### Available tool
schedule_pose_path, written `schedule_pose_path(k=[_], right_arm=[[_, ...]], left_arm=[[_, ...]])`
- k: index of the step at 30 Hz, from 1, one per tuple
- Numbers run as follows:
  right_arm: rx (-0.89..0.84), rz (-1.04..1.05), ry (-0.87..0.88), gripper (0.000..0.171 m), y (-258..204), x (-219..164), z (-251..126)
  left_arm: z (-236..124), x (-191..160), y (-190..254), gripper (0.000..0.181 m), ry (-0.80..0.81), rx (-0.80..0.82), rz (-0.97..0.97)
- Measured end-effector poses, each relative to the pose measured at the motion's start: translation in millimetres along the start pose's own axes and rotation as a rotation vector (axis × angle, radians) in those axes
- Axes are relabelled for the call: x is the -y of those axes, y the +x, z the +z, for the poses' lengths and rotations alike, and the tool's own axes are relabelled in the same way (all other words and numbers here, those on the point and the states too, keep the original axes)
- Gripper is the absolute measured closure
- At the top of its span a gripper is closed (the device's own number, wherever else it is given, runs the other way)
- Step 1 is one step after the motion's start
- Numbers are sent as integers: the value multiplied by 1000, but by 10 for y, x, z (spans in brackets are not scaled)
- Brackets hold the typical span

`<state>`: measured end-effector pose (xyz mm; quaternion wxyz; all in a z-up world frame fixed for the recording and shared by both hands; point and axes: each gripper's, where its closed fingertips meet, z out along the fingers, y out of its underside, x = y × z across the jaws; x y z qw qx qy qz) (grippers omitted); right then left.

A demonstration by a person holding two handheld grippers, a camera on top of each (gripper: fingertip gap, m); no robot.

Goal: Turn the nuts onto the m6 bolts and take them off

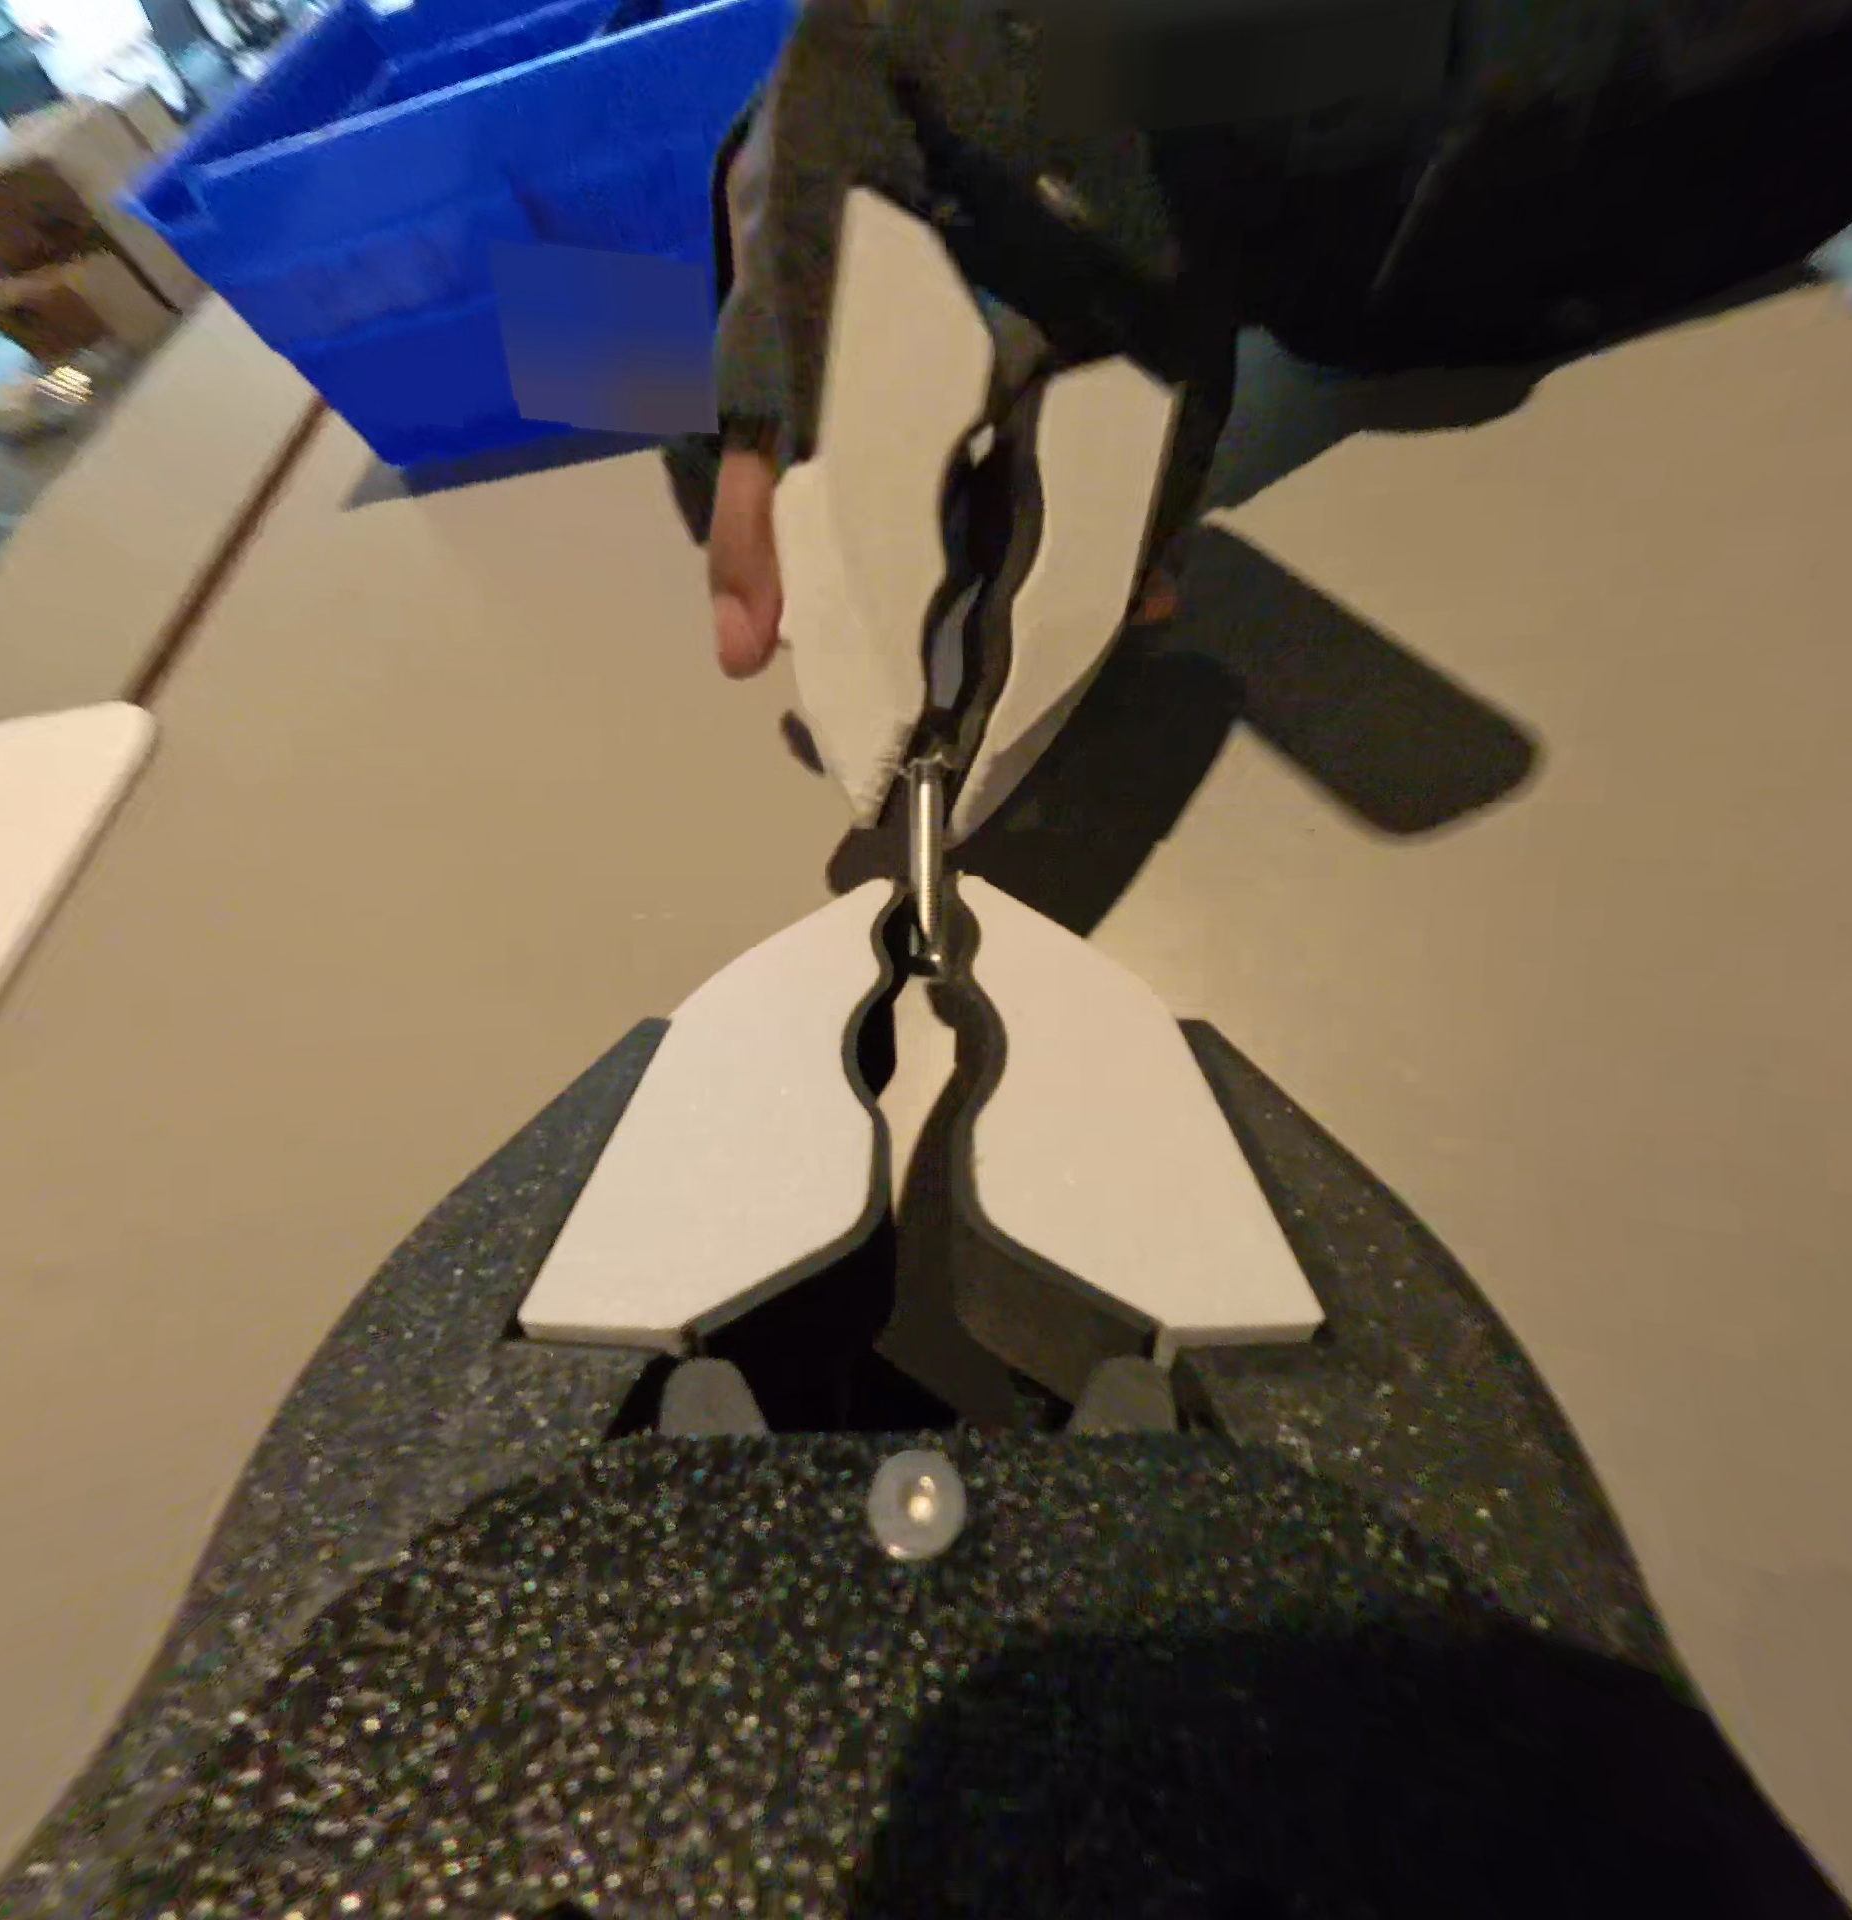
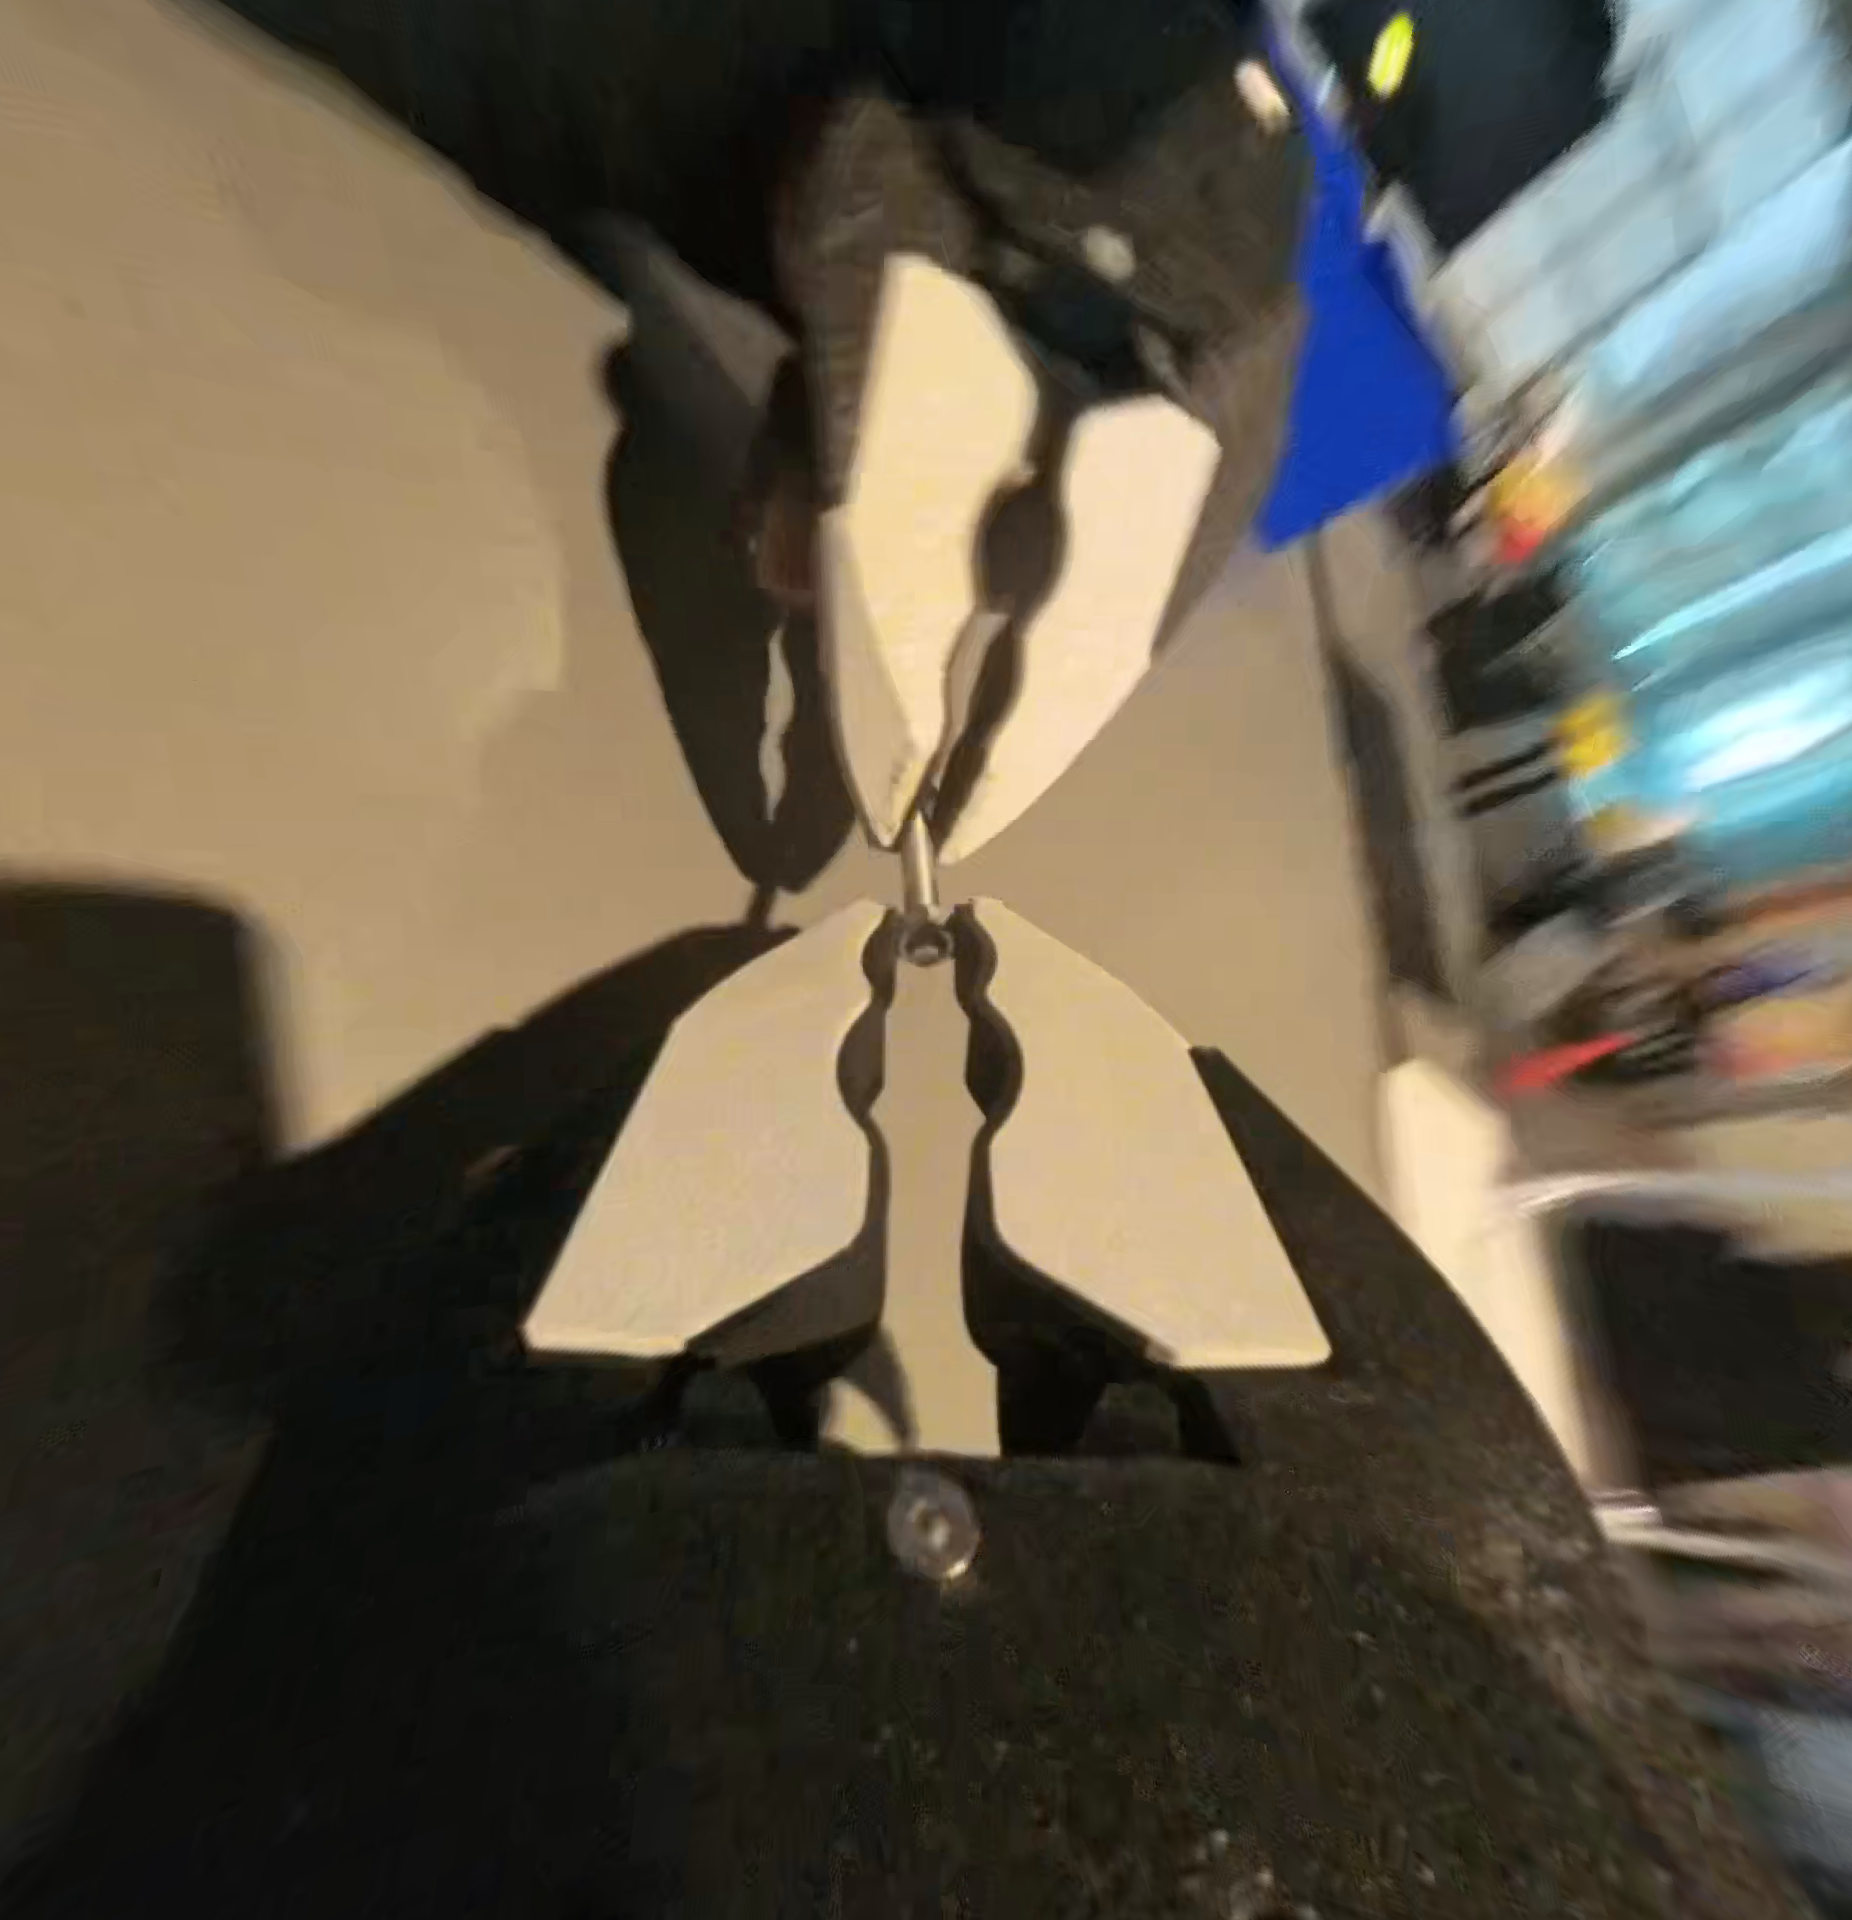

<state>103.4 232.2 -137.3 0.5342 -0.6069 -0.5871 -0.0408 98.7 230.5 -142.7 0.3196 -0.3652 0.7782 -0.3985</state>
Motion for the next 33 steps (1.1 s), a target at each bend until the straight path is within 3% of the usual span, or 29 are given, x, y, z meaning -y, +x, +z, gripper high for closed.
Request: schedule_pose_path(k=[1,3,11,14,16,19,23,25,28,33], right_arm=[[-47,-146,-13,161,-3,-2,7],[-62,-192,-36,161,-9,-4,28],[29,420,76,142,200,53,-111],[128,535,51,143,93,24,-72],[162,541,29,156,36,9,-48],[125,402,34,161,14,26,-34],[-31,-127,-1,161,-23,2,-8],[-35,-147,-18,161,-31,-2,7],[-18,37,32,143,24,19,-41],[56,424,104,140,142,37,-101]], left_arm=[[-7,-5,19,176,10,-30,-46],[-19,-24,16,176,23,-53,-96],[-30,16,-61,176,13,49,39],[-20,48,-78,176,19,82,88],[-9,32,-74,176,6,87,106],[-5,0,-45,176,-2,49,59],[-20,-20,26,176,29,-61,-106],[-29,-31,14,176,34,-72,-140],[-73,-10,-54,176,53,-25,-120],[-39,-37,-88,176,8,46,-1]])
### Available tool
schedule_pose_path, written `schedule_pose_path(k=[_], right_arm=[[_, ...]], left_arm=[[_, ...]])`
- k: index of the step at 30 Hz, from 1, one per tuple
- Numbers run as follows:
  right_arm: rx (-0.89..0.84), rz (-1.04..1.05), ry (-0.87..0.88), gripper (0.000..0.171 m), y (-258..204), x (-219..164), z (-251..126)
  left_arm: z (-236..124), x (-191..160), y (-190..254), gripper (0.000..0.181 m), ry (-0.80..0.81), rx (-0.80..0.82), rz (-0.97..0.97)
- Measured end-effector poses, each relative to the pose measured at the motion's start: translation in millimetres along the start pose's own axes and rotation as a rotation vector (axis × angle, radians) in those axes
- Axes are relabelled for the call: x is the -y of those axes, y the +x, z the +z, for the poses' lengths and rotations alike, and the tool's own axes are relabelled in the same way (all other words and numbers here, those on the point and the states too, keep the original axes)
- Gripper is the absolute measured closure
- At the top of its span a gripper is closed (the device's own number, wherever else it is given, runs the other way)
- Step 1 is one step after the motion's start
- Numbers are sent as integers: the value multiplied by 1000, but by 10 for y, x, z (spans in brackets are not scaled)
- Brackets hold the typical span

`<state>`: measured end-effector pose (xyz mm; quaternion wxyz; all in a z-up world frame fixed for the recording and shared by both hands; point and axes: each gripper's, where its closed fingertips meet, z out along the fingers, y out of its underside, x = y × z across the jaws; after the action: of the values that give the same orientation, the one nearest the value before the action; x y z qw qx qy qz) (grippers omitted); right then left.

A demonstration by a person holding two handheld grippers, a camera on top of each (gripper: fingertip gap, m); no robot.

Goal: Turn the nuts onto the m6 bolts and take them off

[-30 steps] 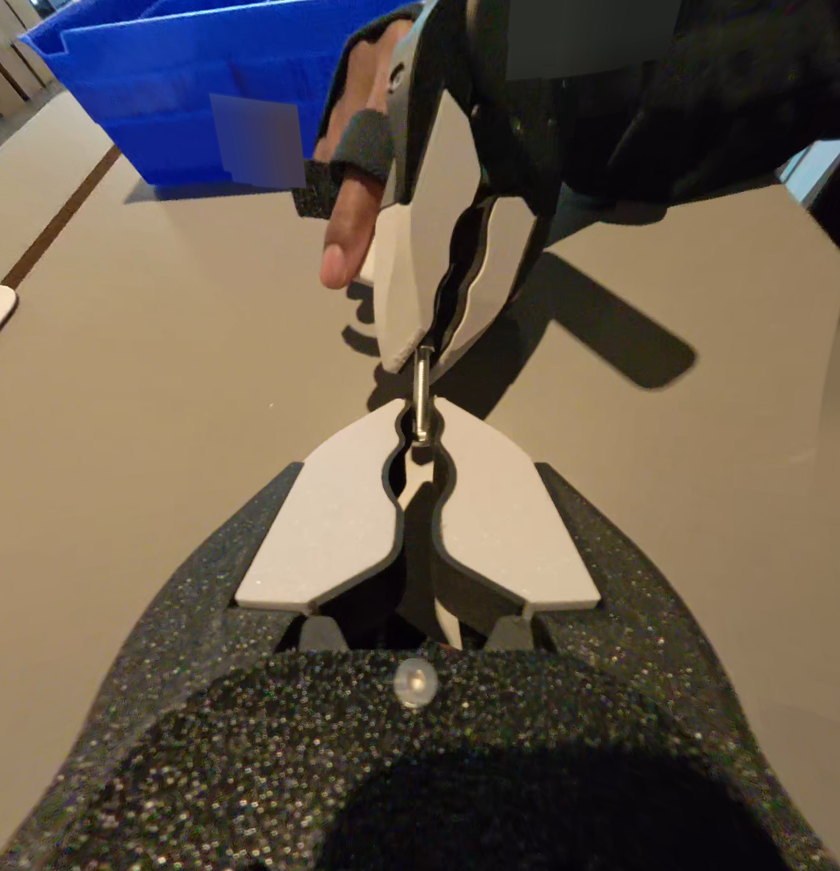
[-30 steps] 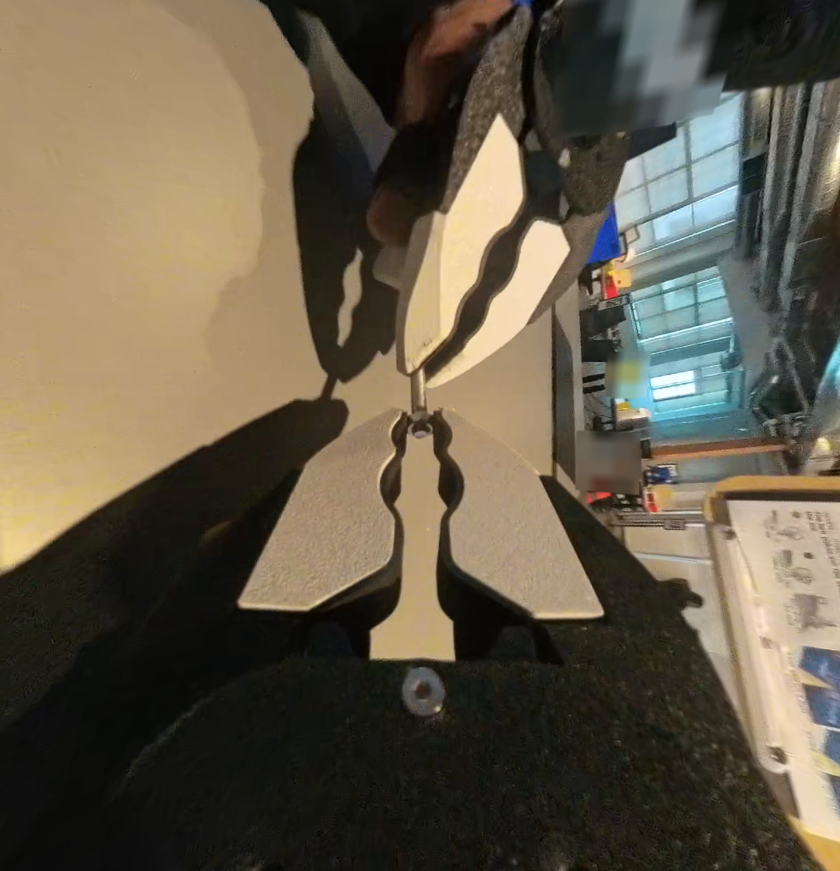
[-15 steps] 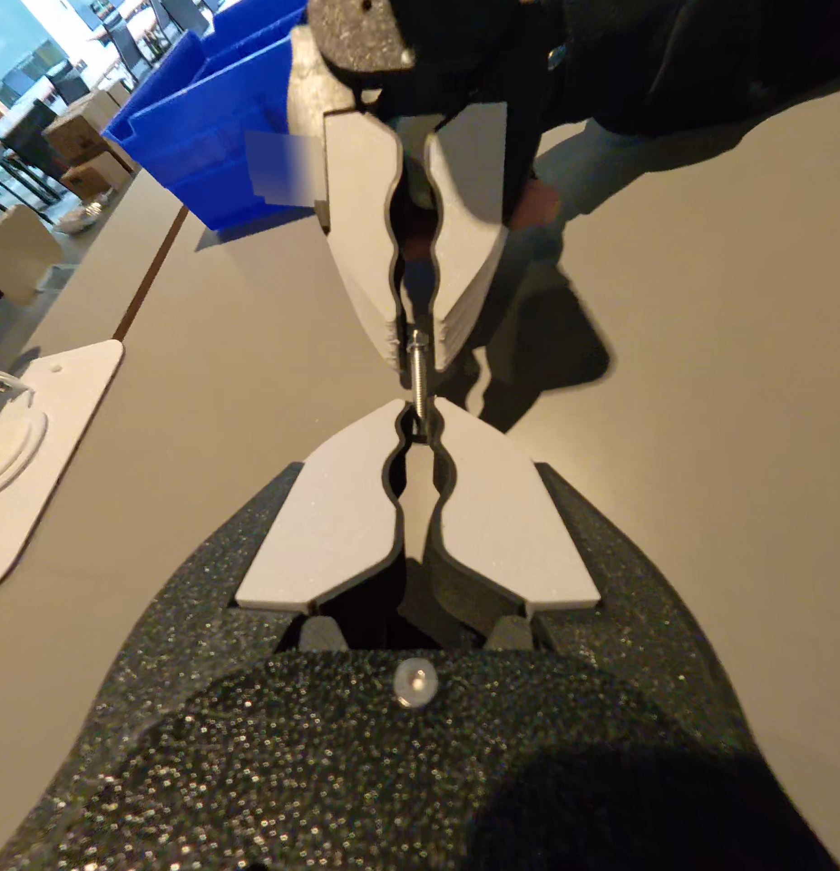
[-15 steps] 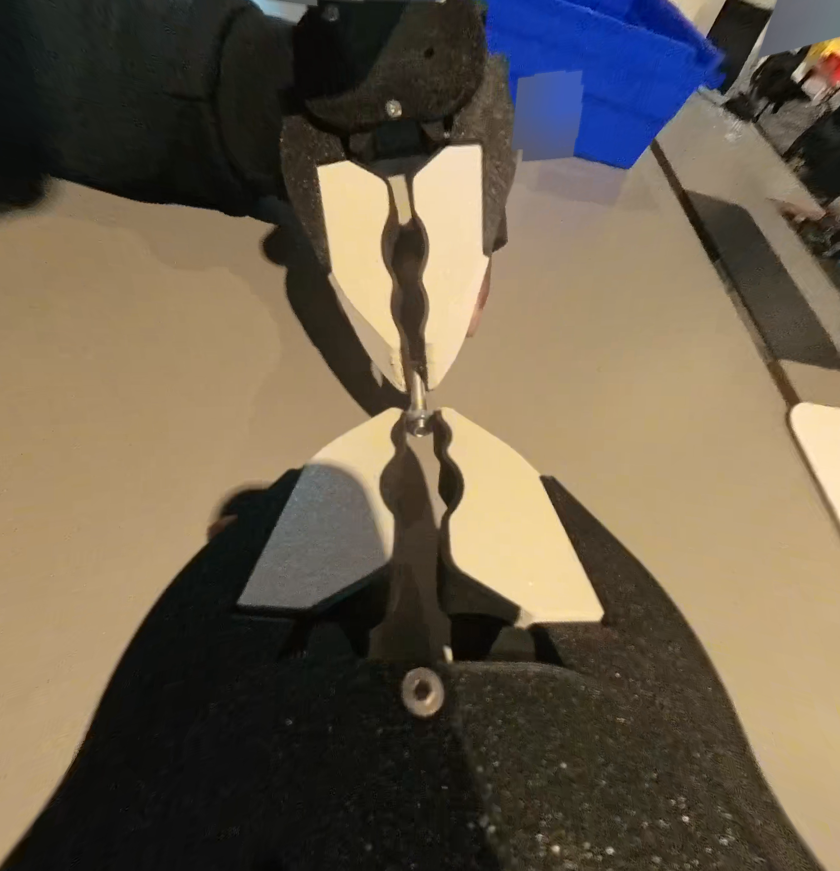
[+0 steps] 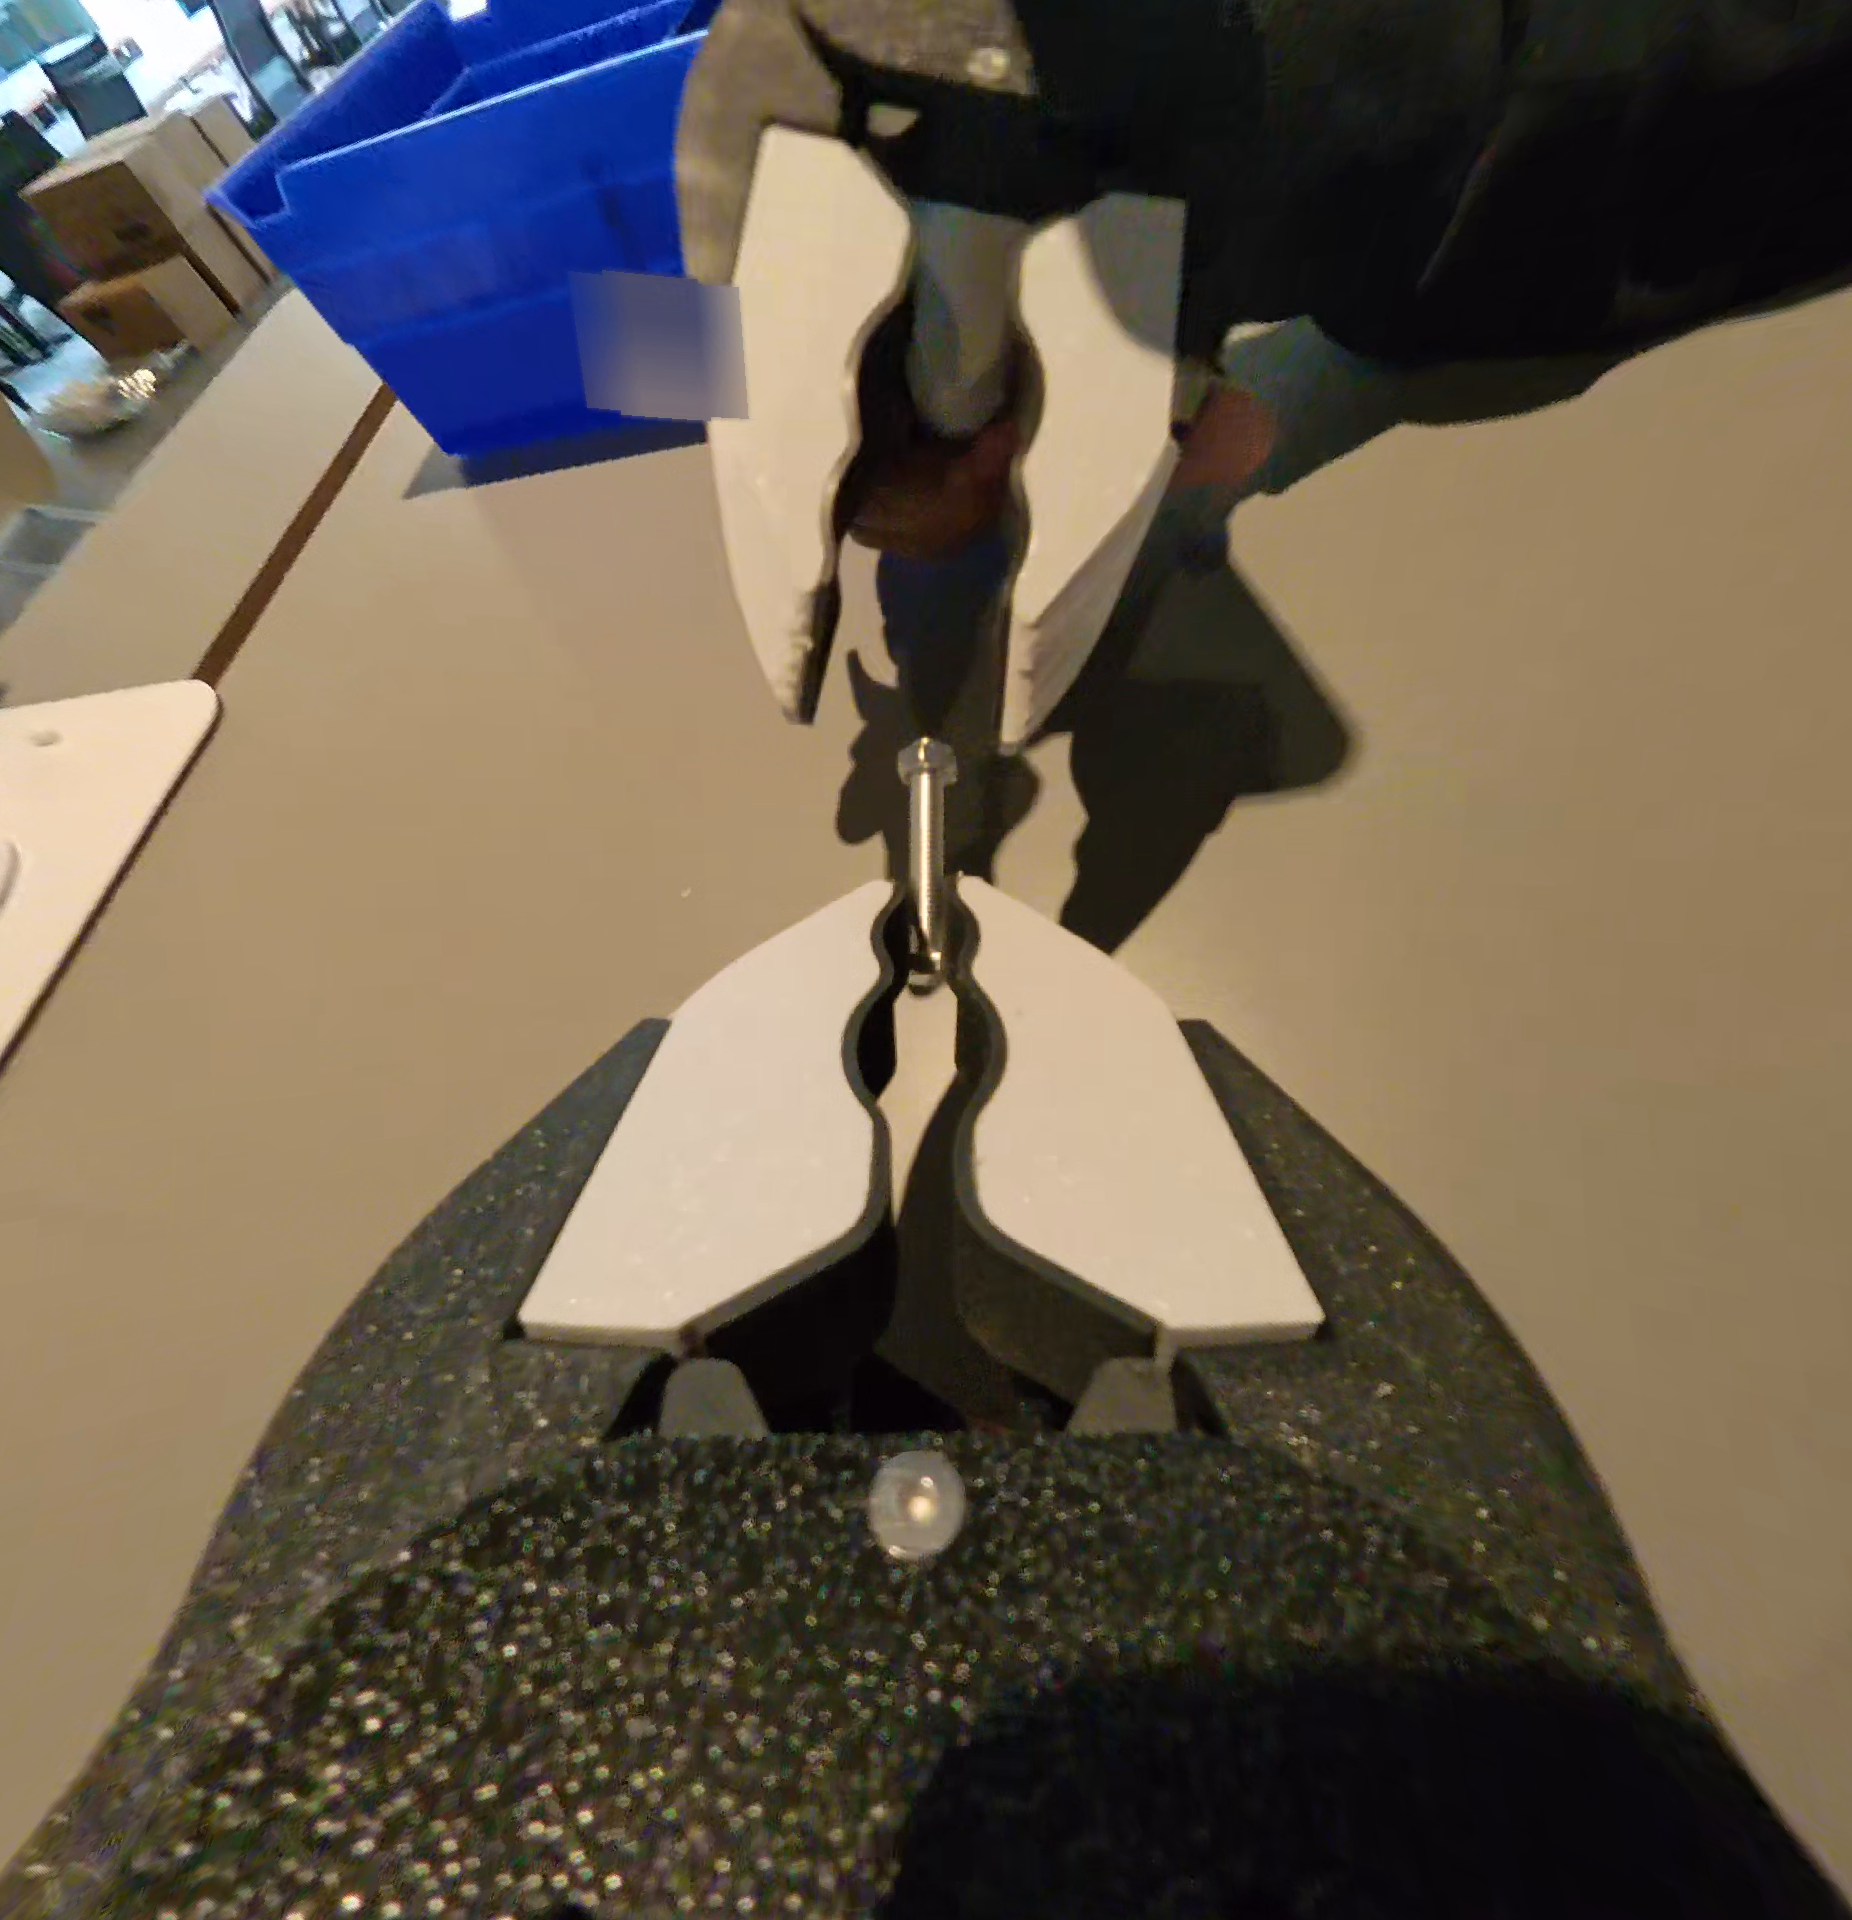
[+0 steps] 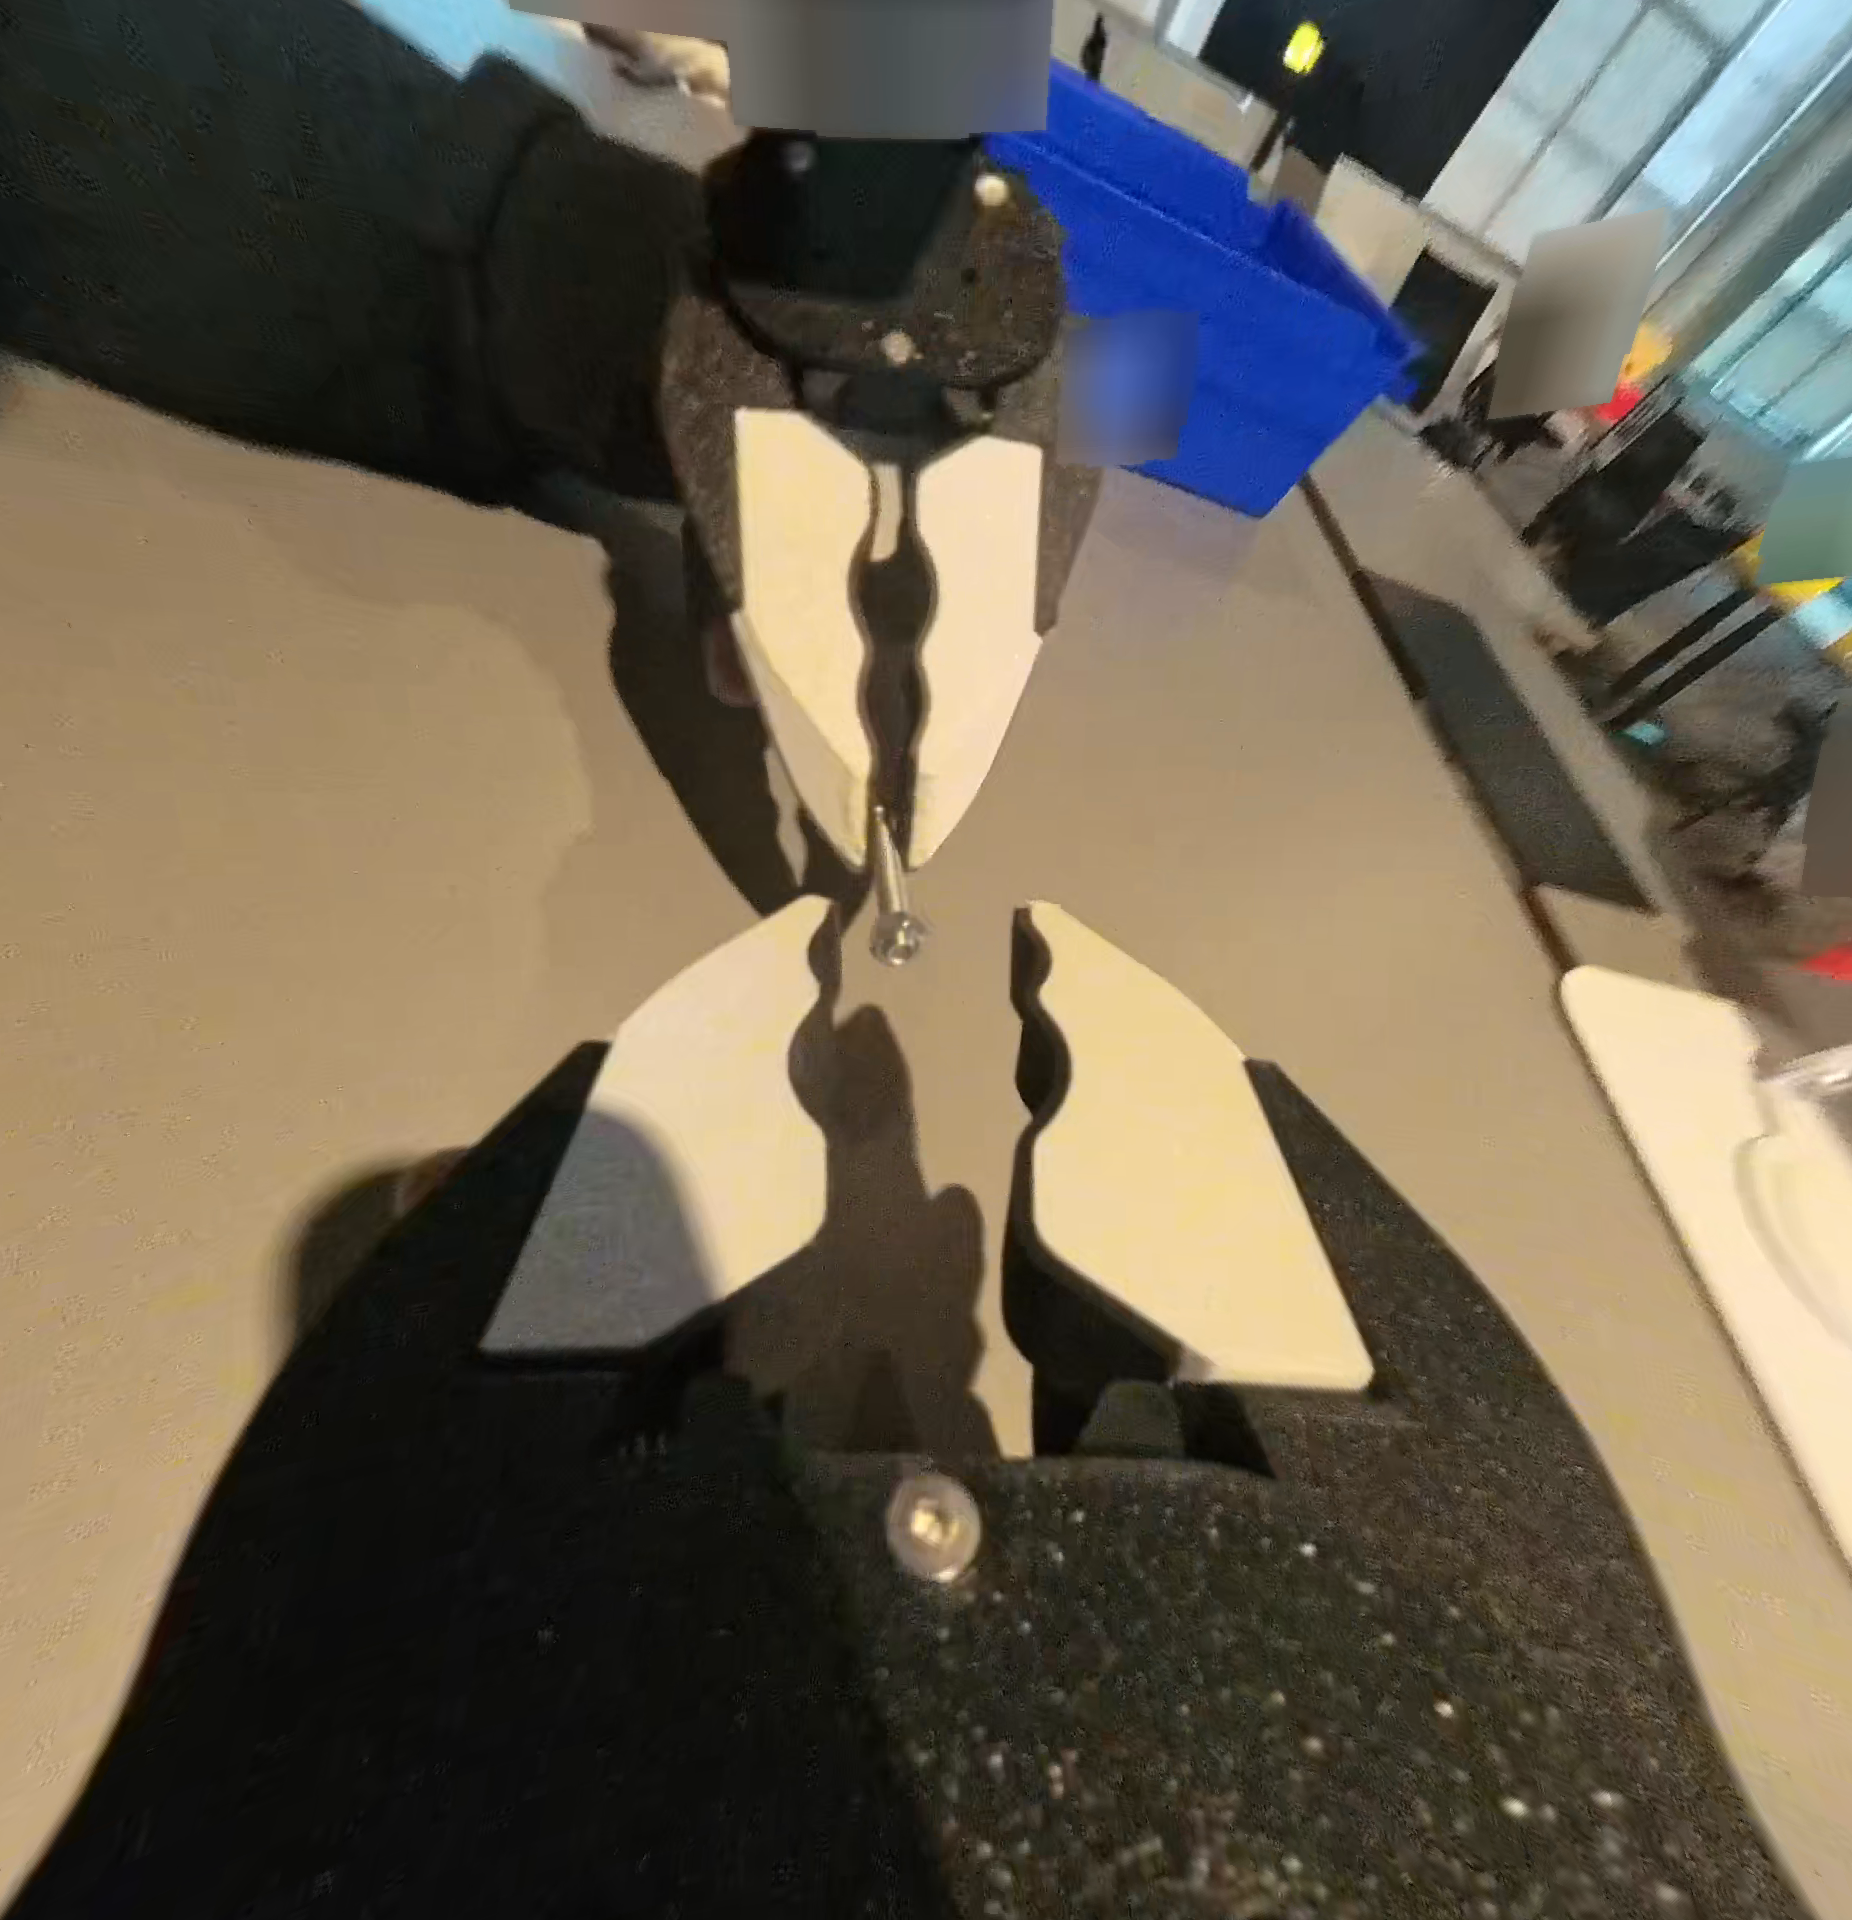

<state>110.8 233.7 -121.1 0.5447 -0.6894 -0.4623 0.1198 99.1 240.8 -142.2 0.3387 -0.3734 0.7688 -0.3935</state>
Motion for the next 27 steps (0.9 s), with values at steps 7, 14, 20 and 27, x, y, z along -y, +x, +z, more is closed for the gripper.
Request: schedule_pose_path(k=[7,14,20,27], right_arm=[[41,-105,-98,162,-105,-192,66],[-221,-633,-114,153,67,-155,69],[-279,-457,2,144,211,-79,-24],[-448,-376,51,152,465,-53,-106]], left_arm=[[50,-15,52,176,-8,-6,53],[-3,-23,102,176,12,-102,-92],[-63,29,-79,176,77,9,-85],[-196,139,-627,176,183,431,-59]])
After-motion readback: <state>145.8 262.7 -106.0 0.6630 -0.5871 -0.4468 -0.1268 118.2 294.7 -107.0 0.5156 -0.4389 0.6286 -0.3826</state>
